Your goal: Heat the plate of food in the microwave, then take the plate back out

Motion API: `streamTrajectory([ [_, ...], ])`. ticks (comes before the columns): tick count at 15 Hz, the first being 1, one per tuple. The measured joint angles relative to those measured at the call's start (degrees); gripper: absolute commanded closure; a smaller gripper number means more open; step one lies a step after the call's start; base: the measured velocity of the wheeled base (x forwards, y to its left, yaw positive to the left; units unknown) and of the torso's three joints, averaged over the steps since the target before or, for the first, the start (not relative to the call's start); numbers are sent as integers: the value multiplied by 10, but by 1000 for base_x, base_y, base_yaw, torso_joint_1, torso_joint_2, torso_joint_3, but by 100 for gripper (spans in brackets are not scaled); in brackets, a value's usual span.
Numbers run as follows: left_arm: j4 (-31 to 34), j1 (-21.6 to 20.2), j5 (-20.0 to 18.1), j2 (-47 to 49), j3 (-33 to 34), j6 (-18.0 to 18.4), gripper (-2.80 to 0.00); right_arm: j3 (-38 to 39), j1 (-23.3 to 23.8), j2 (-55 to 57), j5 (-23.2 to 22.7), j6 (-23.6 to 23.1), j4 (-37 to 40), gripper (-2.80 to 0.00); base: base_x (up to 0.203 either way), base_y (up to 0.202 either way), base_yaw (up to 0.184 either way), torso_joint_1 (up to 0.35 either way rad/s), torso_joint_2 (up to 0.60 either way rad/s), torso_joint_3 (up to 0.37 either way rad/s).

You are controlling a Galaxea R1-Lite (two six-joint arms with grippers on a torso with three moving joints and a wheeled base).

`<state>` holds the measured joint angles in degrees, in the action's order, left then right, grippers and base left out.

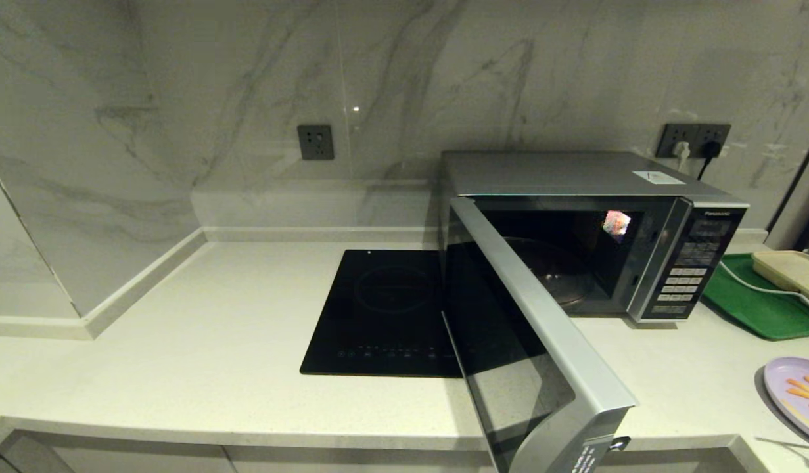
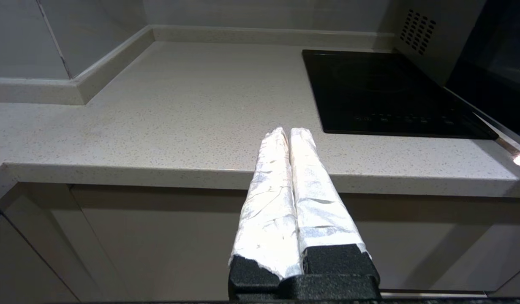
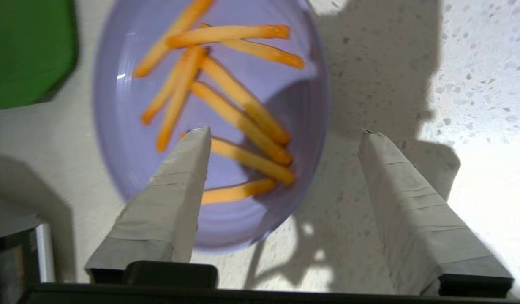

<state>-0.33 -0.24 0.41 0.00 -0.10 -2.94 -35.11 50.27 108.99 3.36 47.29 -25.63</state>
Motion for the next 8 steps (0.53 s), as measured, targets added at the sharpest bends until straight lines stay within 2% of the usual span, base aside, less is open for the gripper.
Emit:
streamTrajectory([
  [4, 0, 0, 0, 0, 0, 0, 0, 39, 0, -97, -33, -38, 2, -280, 0, 0, 0, 0, 0, 0],
  [8, 0, 0, 0, 0, 0, 0, 0, 61, -1, -246, -117, -89, 70, -280, 0, 0, 0, 0, 0, 0],
])
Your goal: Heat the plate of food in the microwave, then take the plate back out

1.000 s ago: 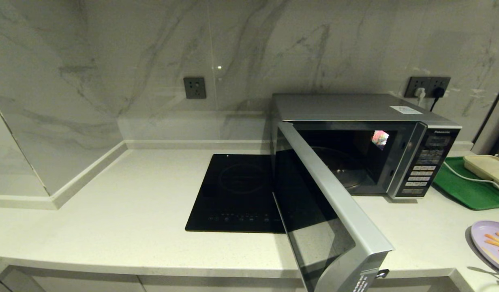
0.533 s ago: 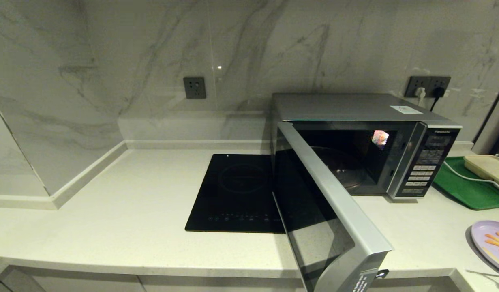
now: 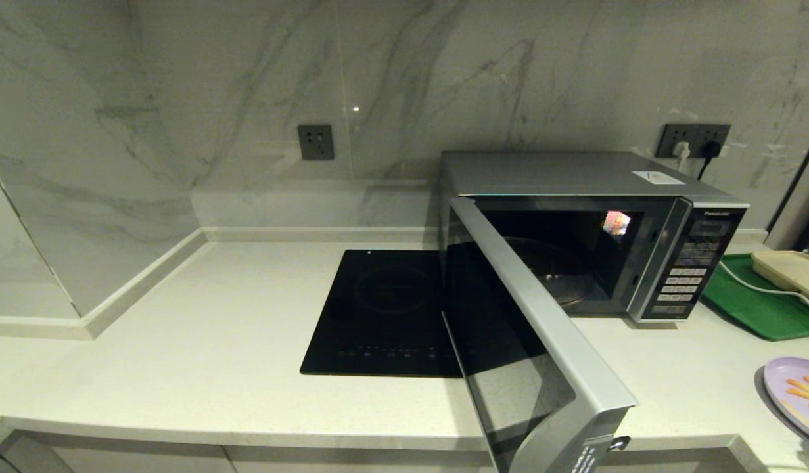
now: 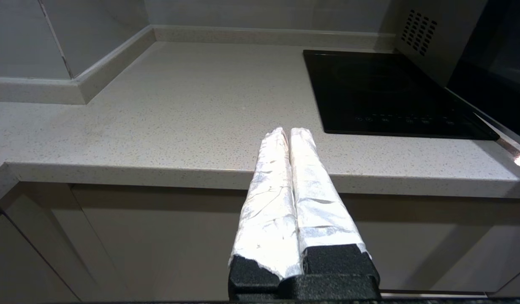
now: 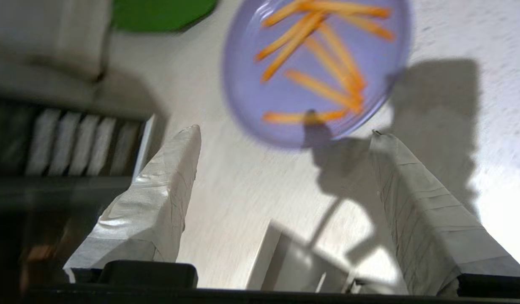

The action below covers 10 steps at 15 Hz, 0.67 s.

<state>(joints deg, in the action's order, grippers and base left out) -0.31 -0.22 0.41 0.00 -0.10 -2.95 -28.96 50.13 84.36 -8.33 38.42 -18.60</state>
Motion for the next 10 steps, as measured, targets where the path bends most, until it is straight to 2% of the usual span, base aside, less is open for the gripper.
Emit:
streamTrajectory([
  [2, 0, 0, 0, 0, 0, 0, 0, -1, 0, -92, -65, -37, 69, -280, 0, 0, 0, 0, 0, 0],
  [4, 0, 0, 0, 0, 0, 0, 0, -36, -1, -189, -143, -89, 182, -280, 0, 0, 0, 0, 0, 0],
  [7, 0, 0, 0, 0, 0, 0, 0, -164, -2, -278, -263, -174, 408, -280, 0, 0, 0, 0, 0, 0],
  [10, 0, 0, 0, 0, 0, 0, 0, -273, -9, -323, -337, -268, 617, -280, 0, 0, 0, 0, 0, 0],
])
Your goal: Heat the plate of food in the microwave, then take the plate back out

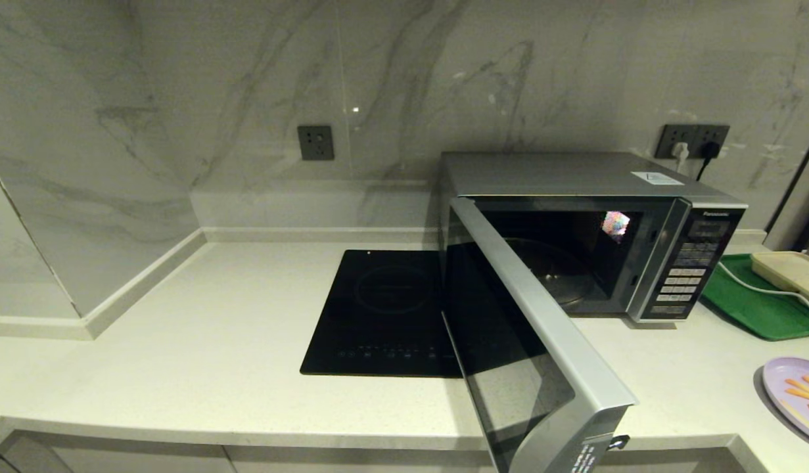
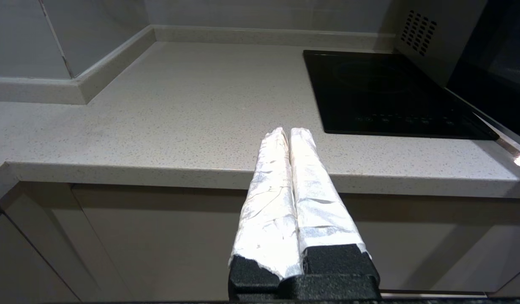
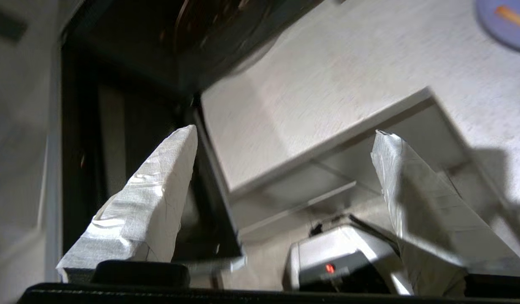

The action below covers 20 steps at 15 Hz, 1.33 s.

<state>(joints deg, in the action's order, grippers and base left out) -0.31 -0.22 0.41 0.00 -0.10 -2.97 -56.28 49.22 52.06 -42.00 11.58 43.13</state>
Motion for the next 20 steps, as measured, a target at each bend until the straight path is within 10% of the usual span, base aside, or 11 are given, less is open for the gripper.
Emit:
streamTrajectory([
  [2, 0, 0, 0, 0, 0, 0, 0, -54, -20, -15, -8, -46, 82, -280, 0, 0, 0, 0, 0, 0],
  [3, 0, 0, 0, 0, 0, 0, 0, -81, -32, -19, -8, -59, 108, 0, 0, 0, 0, 0, 0, 0],
  [13, 0, 0, 0, 0, 0, 0, 0, -265, -215, 20, -8, -68, 188, 0, 0, 0, 0, 0, 0, 0],
  [20, 0, 0, 0, 0, 0, 0, 0, -427, -448, 158, 37, -67, 257, 0, 0, 0, 0, 0, 0, 0],
])
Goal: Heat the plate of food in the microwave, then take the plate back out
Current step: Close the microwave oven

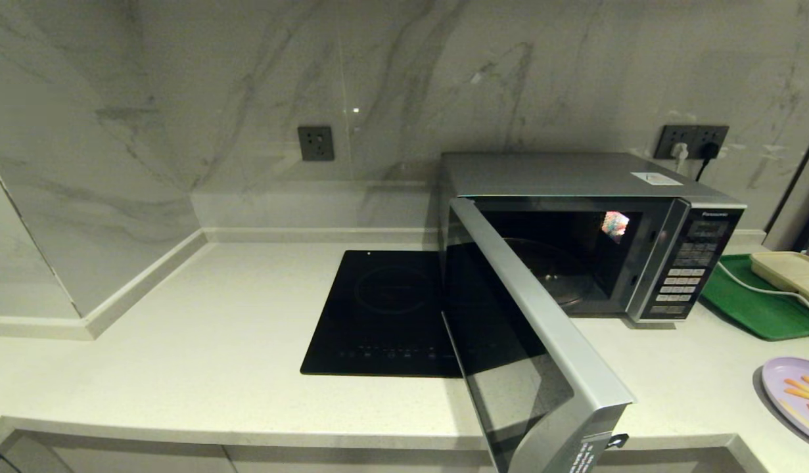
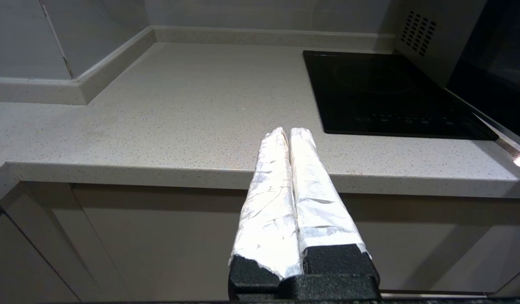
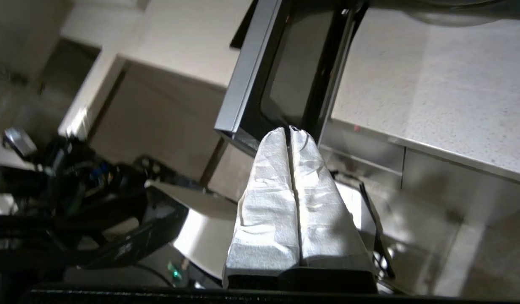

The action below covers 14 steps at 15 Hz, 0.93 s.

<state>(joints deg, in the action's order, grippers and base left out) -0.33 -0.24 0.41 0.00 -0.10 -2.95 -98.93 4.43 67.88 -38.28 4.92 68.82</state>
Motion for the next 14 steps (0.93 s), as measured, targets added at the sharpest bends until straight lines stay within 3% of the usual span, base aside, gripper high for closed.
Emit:
streamTrajectory([
  [4, 0, 0, 0, 0, 0, 0, 0, -23, -217, 84, 135, 12, -20, 0, 0, 0, 0, 0, 0, 0],
  [8, 0, 0, 0, 0, 0, 0, 0, -84, -401, 184, 255, 73, -55, 0, 0, 0, 0, 0, 0, 0],
  [10, 0, 0, 0, 0, 0, 0, 0, -107, -453, 226, 288, 89, -73, 0, 0, 0, 0, 0, 0, 0],
  [14, 0, 0, 0, 0, 0, 0, 0, -116, -506, 287, 317, 106, -97, 0, 0, 0, 0, 0, 0, 0],
])
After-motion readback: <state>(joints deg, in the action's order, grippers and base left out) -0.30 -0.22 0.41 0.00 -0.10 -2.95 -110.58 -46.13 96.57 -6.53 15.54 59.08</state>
